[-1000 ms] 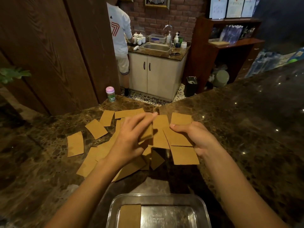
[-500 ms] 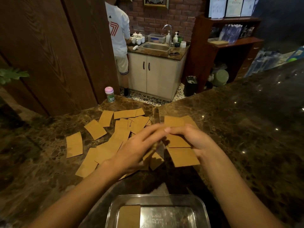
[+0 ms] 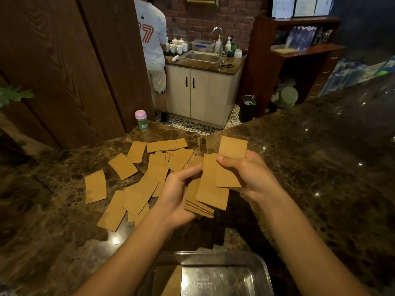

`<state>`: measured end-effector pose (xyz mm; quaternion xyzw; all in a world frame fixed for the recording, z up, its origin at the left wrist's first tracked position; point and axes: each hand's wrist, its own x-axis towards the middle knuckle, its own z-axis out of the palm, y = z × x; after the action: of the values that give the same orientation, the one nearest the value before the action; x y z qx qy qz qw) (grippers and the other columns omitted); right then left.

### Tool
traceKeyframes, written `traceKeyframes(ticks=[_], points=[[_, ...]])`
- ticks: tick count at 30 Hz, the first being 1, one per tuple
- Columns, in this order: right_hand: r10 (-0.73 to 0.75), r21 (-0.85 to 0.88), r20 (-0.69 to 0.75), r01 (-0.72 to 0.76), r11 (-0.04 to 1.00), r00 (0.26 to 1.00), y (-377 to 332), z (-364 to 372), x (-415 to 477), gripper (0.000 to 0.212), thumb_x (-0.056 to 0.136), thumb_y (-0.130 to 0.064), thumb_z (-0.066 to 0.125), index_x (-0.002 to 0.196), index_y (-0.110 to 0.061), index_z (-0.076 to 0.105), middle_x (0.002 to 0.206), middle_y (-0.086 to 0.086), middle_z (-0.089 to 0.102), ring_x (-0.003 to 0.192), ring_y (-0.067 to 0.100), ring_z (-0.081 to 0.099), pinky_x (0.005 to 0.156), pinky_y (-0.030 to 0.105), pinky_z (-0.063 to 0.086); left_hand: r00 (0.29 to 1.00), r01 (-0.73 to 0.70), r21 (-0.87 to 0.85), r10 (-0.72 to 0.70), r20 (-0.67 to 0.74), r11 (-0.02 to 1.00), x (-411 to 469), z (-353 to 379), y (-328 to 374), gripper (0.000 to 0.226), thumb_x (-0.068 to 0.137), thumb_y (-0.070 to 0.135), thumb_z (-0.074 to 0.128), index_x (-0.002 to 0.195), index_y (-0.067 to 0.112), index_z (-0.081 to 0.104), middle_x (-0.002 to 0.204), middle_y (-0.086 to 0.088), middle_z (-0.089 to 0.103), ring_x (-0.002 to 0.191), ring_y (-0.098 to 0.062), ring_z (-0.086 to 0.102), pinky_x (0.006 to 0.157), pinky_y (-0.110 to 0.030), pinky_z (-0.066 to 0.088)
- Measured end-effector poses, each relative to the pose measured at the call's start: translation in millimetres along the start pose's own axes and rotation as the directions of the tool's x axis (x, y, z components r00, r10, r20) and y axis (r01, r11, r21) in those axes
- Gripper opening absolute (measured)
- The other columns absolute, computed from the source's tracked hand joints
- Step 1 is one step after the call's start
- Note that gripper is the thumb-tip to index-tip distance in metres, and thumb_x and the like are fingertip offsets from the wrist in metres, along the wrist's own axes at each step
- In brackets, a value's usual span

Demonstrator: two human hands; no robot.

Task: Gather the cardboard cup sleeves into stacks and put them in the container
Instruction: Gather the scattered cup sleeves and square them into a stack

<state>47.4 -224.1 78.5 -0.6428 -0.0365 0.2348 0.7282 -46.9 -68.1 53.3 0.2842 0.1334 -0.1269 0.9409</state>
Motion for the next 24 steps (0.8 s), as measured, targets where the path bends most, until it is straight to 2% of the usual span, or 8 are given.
traceKeyframes(ticks=[2, 5, 8, 10, 12, 15, 20, 24], points=[[-0.011, -0.001, -0.023, 0.011, 1.0, 1.0, 1.3, 0.1, 0.4, 0.022, 0.093, -0.008, 0.077, 0.112, -0.018, 0.072, 0.094, -0.004, 0.083, 0.084, 0.012, 0.08, 0.069, 0.032, 0.06, 0.997, -0.065, 0.109, 0.069, -0.036, 0.992, 4.8, -3.6, -3.7, 0.043, 0.094, 0.022, 0.068, 0.137, 0.024, 0.063, 0.126, -0.017, 0.071, 0.099, -0.032, 0.072, 0.08, -0.044, 0.06], [-0.067, -0.046, -0.034, 0.065, 0.997, 0.997, 3.6, 4.1, -0.8, 0.024, 0.093, -0.012, 0.078, 0.115, -0.019, 0.074, 0.101, -0.005, 0.083, 0.09, 0.01, 0.079, 0.077, 0.033, 0.06, 0.985, -0.14, 0.279, 0.162, -0.055, 0.95, 5.6, -5.5, -9.4, 0.051, 0.089, 0.013, 0.074, 0.134, 0.034, 0.06, 0.118, -0.015, 0.073, 0.092, -0.031, 0.073, 0.069, -0.042, 0.062], [-0.141, -0.128, -0.032, 0.135, 0.982, 0.99, 7.8, 7.0, -1.1, 0.022, 0.095, -0.016, 0.076, 0.115, -0.024, 0.072, 0.101, -0.01, 0.081, 0.093, 0.006, 0.076, 0.081, 0.031, 0.059, 0.972, -0.209, 0.371, 0.233, -0.02, 0.905, 4.0, -9.6, -10.9, 0.063, 0.086, 0.004, 0.076, 0.131, 0.044, 0.059, 0.108, -0.014, 0.075, 0.088, -0.033, 0.073, 0.067, -0.044, 0.061], [-0.148, -0.106, -0.034, 0.143, 0.984, 0.988, 8.6, 7.4, -1.6, 0.018, 0.099, -0.023, 0.071, 0.116, -0.027, 0.071, 0.103, -0.01, 0.081, 0.096, 0.007, 0.076, 0.081, 0.031, 0.059, 0.957, -0.264, 0.37, 0.291, -0.018, 0.891, 3.3, -10.3, -9.1, 0.07, 0.083, 0.003, 0.076, 0.133, 0.049, 0.058, 0.114, -0.015, 0.075, 0.093, -0.036, 0.074, 0.07, -0.048, 0.061], [-0.126, -0.05, -0.04, 0.124, 0.991, 0.991, 7.1, 6.9, -2.7, 0.017, 0.104, -0.028, 0.064, 0.12, -0.026, 0.071, 0.108, -0.007, 0.081, 0.103, 0.013, 0.076, 0.085, 0.034, 0.061, 0.938, -0.309, 0.351, 0.344, -0.04, 0.884, 2.4, -11.2, -4.9, 0.069, 0.082, 0.004, 0.077, 0.132, 0.048, 0.061, 0.12, -0.016, 0.073, 0.098, -0.037, 0.073, 0.072, -0.047, 0.06], [-0.137, -0.03, -0.013, 0.136, 0.99, 0.991, 2.4, 2.4, -6.4, 0.016, 0.106, -0.026, 0.06, 0.116, -0.025, 0.073, 0.109, -0.005, 0.081, 0.103, 0.016, 0.077, 0.088, 0.038, 0.062, 0.911, -0.369, 0.346, 0.41, -0.048, 0.863, -1.6, -13.4, 2.5, 0.064, 0.082, 0.001, 0.076, 0.129, 0.044, 0.065, 0.116, -0.01, 0.076, 0.1, -0.036, 0.074, 0.072, -0.043, 0.06], [-0.136, -0.116, 0.123, 0.151, 0.982, 0.983, -2.7, -9.1, -12.6, 0.013, 0.101, -0.026, 0.069, 0.11, -0.024, 0.078, 0.109, -0.002, 0.082, 0.101, 0.017, 0.079, 0.078, 0.033, 0.062, 0.841, -0.469, 0.415, 0.538, -0.06, 0.78, -5.5, -12.1, 11.2, 0.066, 0.074, 0.004, 0.083, 0.127, 0.039, 0.066, 0.113, -0.004, 0.077, 0.109, -0.033, 0.072, 0.084, -0.045, 0.061], [-0.074, -0.105, 0.205, 0.097, 0.99, 0.976, 5.6, -1.8, -18.6, 0.013, 0.1, -0.02, 0.07, 0.109, -0.023, 0.079, 0.108, 0.001, 0.082, 0.098, 0.02, 0.08, 0.073, 0.03, 0.063, 0.773, -0.537, 0.488, 0.633, -0.041, 0.688, -0.8, -9.2, 8.5, 0.073, 0.07, 0.002, 0.085, 0.131, 0.034, 0.063, 0.114, 0.0, 0.075, 0.106, -0.023, 0.072, 0.083, -0.04, 0.061]])
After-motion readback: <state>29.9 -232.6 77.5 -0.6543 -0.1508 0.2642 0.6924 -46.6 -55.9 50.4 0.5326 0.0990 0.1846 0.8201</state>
